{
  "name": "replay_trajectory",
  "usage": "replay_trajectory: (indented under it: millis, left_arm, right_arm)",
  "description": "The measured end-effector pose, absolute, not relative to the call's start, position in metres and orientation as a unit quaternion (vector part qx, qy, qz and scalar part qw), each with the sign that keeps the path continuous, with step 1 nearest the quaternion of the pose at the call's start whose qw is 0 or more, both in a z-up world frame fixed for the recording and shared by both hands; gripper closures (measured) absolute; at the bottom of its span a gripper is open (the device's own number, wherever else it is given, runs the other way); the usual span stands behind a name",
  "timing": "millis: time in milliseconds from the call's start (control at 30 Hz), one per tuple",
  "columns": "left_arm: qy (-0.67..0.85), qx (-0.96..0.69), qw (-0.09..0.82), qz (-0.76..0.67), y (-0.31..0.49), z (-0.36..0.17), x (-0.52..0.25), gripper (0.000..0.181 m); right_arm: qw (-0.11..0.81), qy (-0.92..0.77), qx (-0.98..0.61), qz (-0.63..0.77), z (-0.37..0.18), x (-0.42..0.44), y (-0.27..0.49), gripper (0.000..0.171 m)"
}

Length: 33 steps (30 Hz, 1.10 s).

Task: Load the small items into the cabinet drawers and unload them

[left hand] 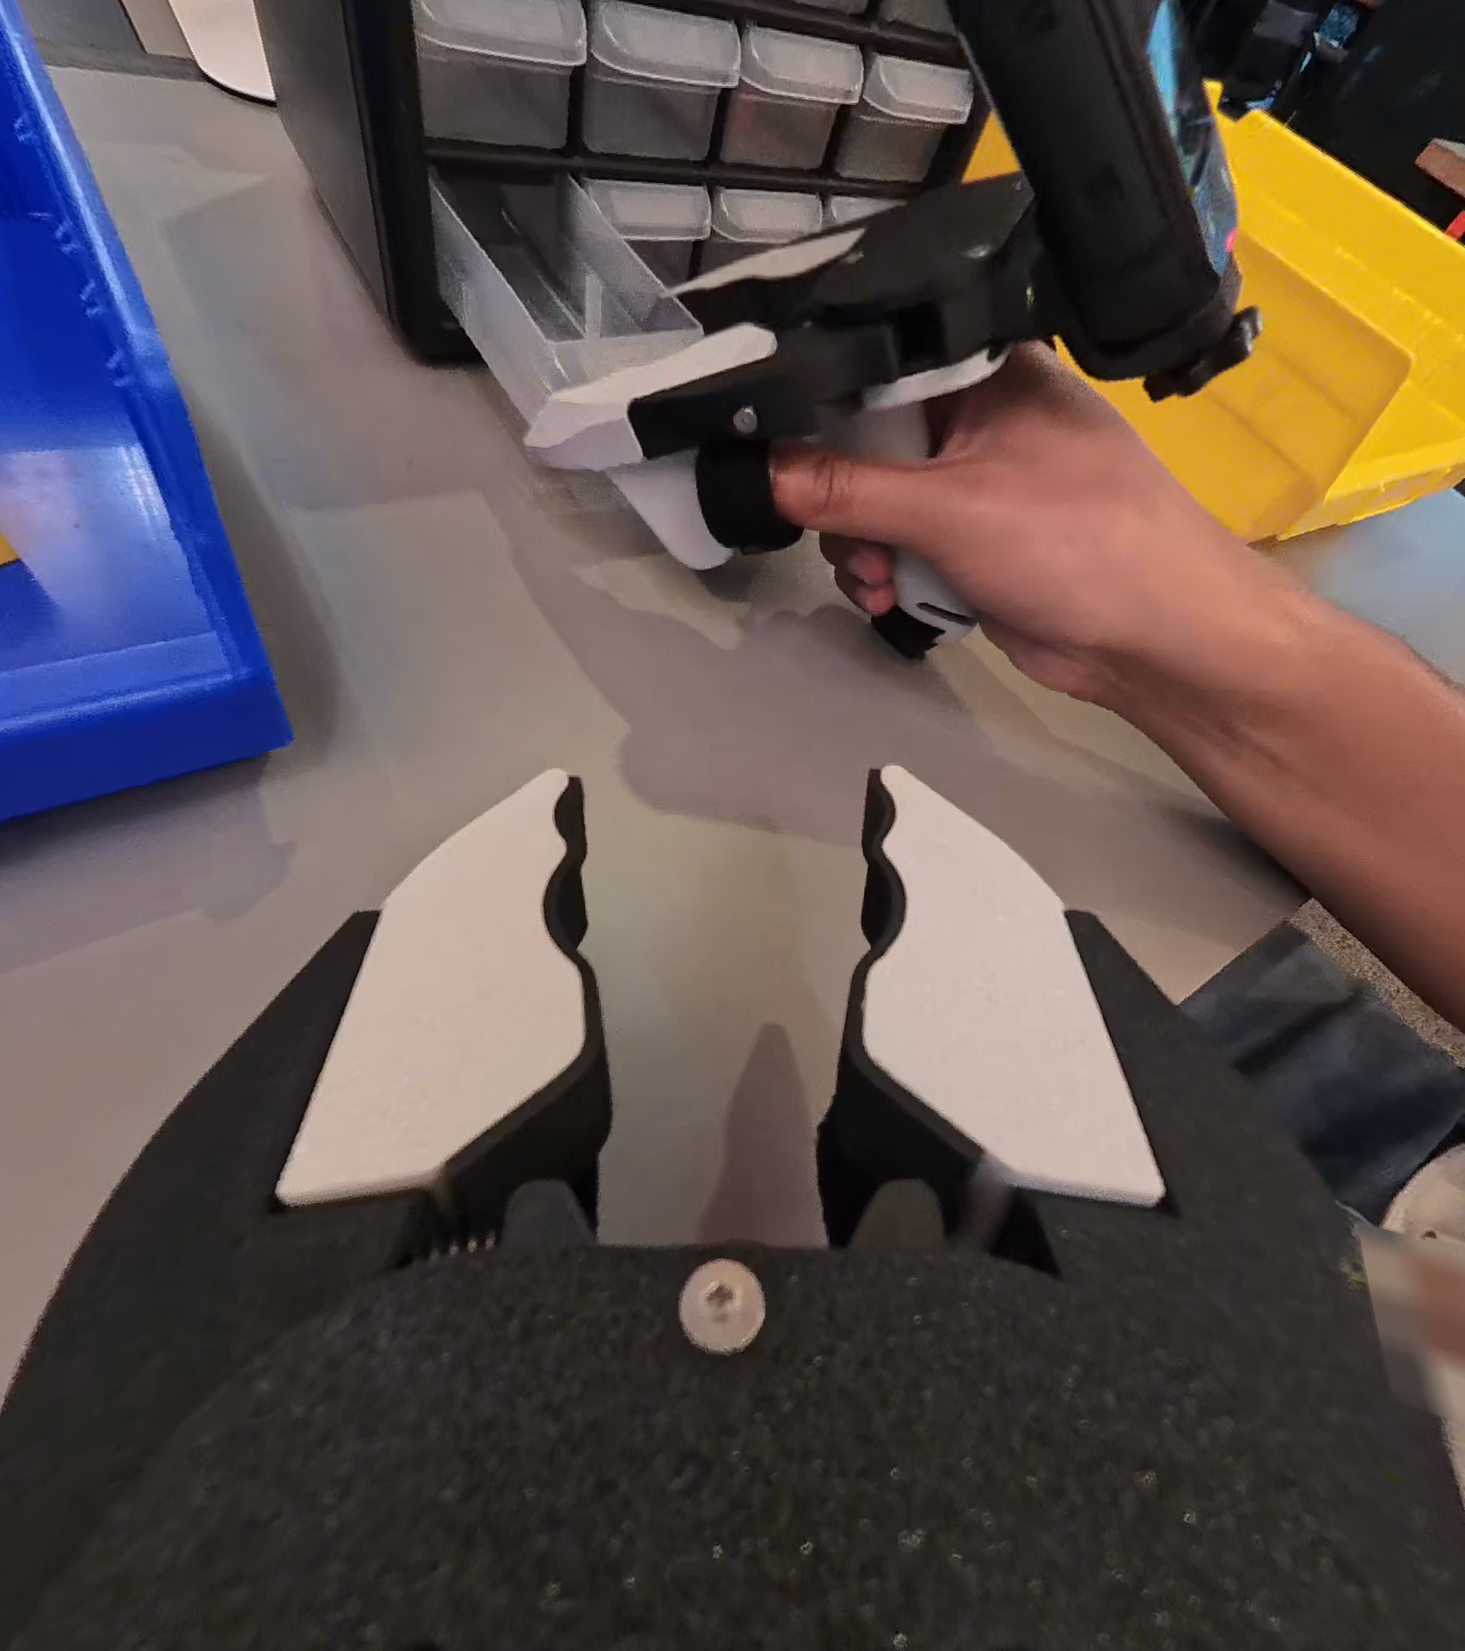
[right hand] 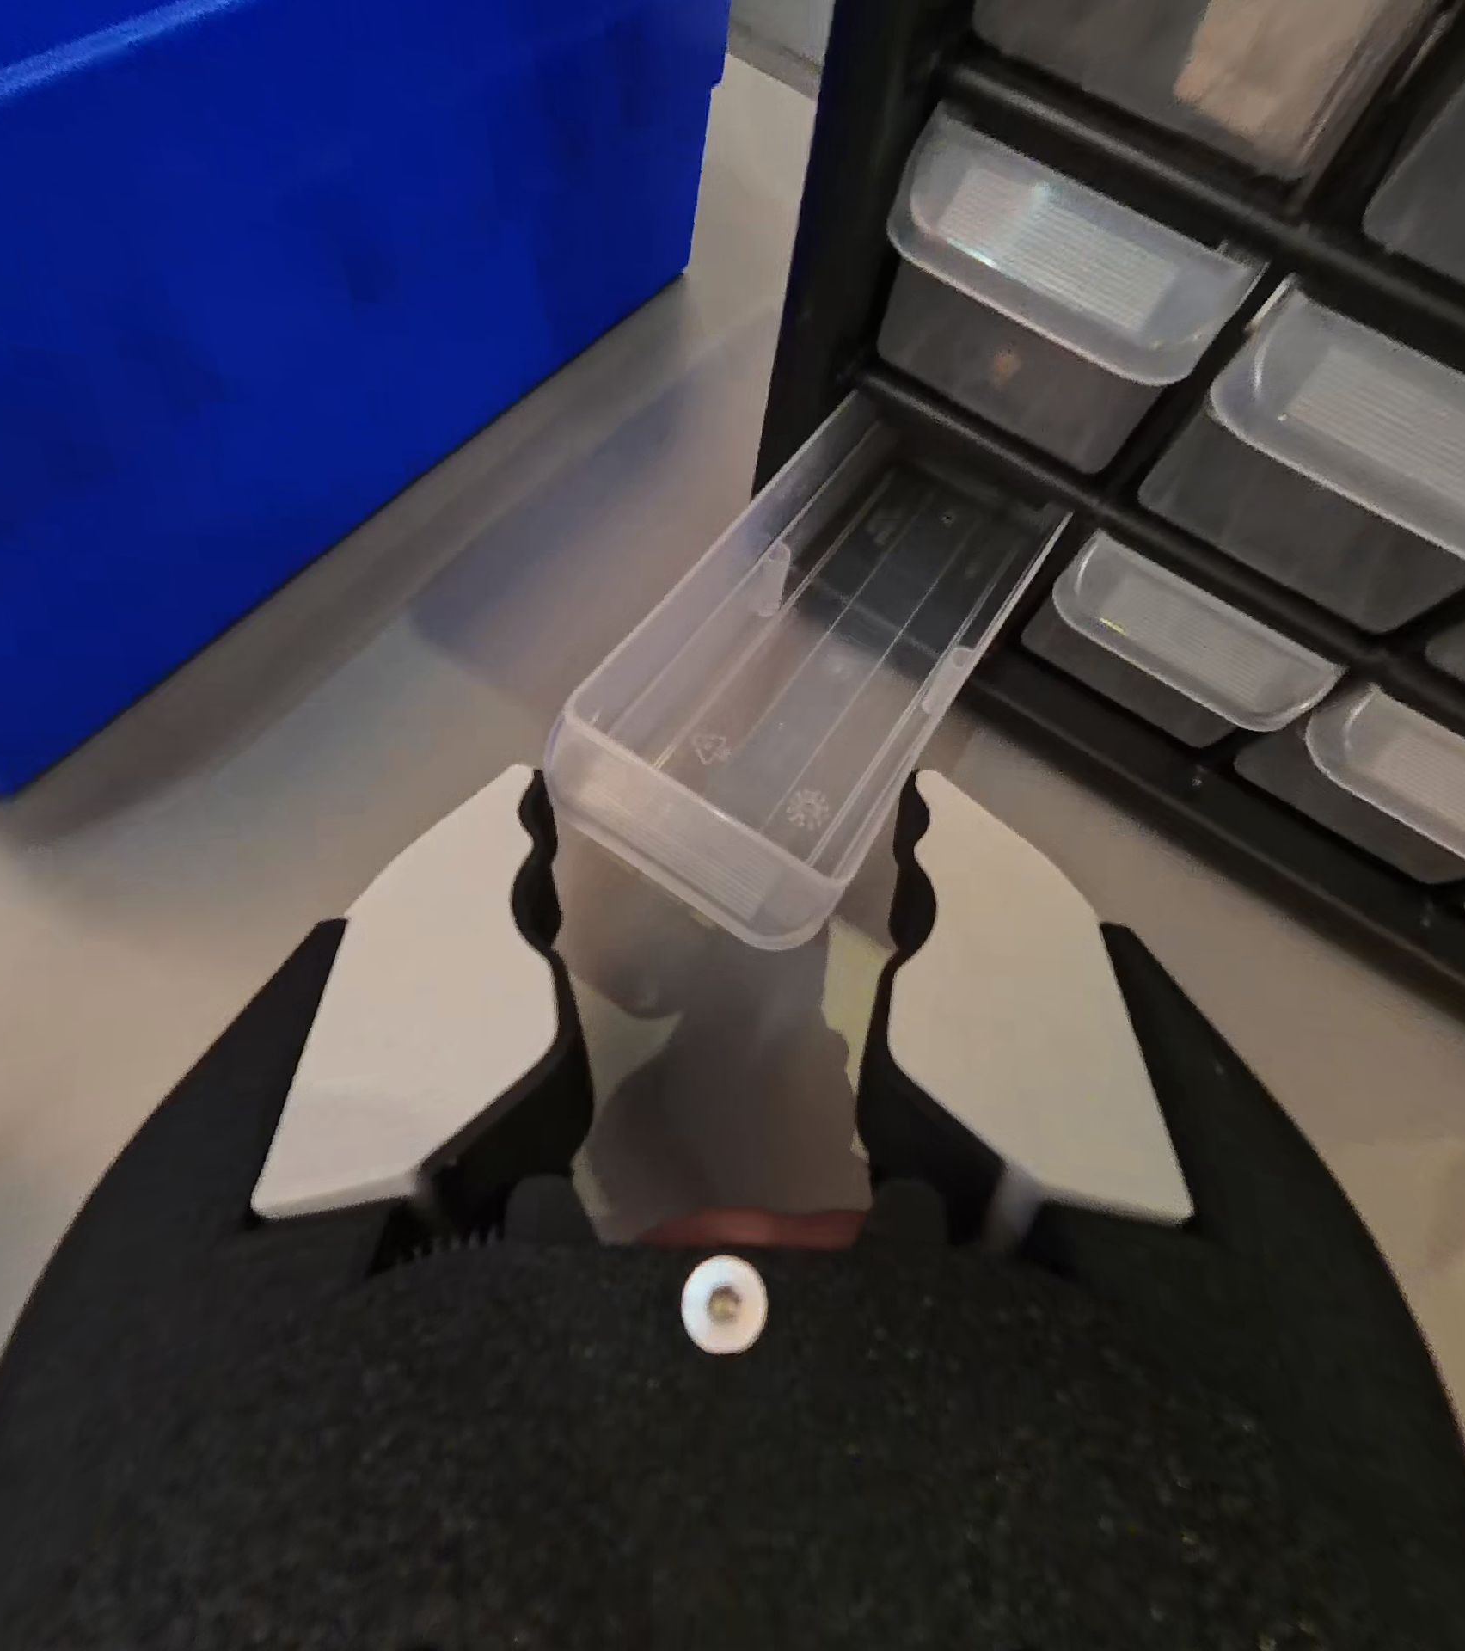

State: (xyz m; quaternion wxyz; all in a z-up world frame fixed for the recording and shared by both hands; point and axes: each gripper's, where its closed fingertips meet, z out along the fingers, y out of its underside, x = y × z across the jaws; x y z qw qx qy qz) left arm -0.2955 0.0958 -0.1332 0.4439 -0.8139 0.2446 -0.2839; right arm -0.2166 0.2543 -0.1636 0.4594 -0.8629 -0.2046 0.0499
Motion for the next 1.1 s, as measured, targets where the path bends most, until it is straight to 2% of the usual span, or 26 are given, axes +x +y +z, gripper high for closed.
replay_trajectory:
  millis: [267,467,533,767,1000,1033,1067,1100]
  left_arm:
    - [0.194,-0.822,0.45,-0.29,0.115,-0.109,-0.315,0.115]
    - [0.122,-0.897,0.354,-0.233,0.186,-0.078,-0.375,0.126]
    - [0.1,-0.909,0.302,-0.27,0.21,-0.077,-0.378,0.131]
    - [0.084,-0.965,0.164,-0.188,0.266,-0.138,-0.386,0.132]
    - [0.083,-0.984,0.123,-0.097,0.282,-0.174,-0.391,0.127]
    - [0.08,-0.986,0.121,-0.086,0.284,-0.177,-0.394,0.129]
    - [0.077,-0.986,0.123,-0.079,0.287,-0.178,-0.395,0.14]
    - [0.077,-0.986,0.123,-0.078,0.288,-0.18,-0.396,0.159]
  right_arm:
    - [0.456,-0.199,-0.865,0.068,-0.166,-0.214,0.254,0.099]
    - [0.458,-0.196,-0.863,0.084,-0.164,-0.214,0.254,0.099]
    - [0.458,-0.198,-0.862,0.086,-0.163,-0.213,0.253,0.099]
    - [0.454,-0.199,-0.865,0.083,-0.163,-0.214,0.253,0.099]
    - [0.453,-0.202,-0.864,0.083,-0.165,-0.213,0.253,0.099]
    - [0.453,-0.203,-0.864,0.083,-0.165,-0.213,0.252,0.099]
    - [0.453,-0.202,-0.864,0.084,-0.165,-0.213,0.252,0.099]
    - [0.453,-0.202,-0.864,0.085,-0.164,-0.213,0.252,0.099]
